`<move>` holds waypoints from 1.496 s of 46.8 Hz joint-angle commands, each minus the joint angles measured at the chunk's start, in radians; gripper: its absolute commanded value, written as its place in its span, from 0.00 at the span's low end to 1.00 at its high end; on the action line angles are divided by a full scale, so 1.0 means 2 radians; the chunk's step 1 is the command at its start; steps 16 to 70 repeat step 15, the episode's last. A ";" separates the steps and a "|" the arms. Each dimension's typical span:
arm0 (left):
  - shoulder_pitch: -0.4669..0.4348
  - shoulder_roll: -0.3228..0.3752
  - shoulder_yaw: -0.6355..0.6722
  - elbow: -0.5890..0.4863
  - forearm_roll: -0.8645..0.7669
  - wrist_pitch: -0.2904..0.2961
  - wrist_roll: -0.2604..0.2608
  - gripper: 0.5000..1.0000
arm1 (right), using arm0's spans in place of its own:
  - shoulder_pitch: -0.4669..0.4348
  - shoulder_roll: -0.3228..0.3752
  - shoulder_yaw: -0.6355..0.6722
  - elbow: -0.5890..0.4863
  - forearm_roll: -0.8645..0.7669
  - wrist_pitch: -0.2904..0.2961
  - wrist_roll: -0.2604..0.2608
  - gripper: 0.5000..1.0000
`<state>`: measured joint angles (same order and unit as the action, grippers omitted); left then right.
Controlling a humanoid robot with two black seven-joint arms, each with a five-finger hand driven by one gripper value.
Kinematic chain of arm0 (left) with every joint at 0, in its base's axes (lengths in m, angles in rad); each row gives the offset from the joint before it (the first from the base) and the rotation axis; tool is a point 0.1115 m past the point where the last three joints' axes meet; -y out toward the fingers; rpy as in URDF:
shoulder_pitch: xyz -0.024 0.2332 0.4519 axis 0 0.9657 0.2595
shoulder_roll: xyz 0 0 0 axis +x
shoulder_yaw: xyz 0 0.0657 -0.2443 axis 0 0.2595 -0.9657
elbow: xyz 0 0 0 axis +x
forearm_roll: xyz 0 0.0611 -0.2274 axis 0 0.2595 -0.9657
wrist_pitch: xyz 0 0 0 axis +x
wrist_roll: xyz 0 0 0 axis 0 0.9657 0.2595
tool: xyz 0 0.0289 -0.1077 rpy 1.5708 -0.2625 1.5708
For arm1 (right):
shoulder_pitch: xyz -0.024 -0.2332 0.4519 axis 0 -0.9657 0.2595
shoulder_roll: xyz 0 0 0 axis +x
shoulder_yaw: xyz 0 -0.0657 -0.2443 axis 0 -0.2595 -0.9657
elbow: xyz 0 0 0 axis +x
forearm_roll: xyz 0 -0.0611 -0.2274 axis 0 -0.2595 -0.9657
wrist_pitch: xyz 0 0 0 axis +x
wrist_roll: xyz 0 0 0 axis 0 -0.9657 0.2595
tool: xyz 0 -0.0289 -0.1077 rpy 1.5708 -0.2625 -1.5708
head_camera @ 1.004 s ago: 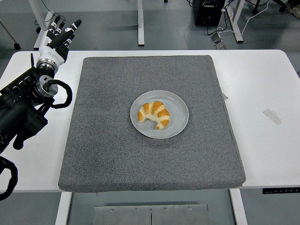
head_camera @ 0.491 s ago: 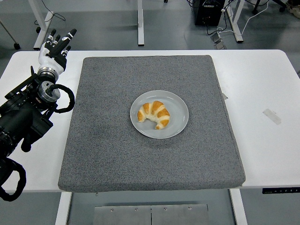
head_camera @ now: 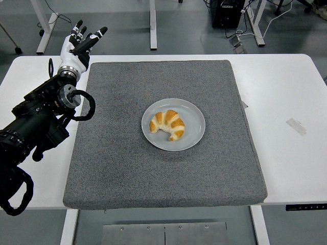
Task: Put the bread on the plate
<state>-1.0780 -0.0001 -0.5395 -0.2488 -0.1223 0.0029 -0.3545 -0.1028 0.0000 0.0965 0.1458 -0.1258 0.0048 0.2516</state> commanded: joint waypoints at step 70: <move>0.001 0.000 0.002 0.001 0.001 0.000 0.000 0.99 | 0.001 0.000 0.000 -0.001 0.000 -0.001 0.000 1.00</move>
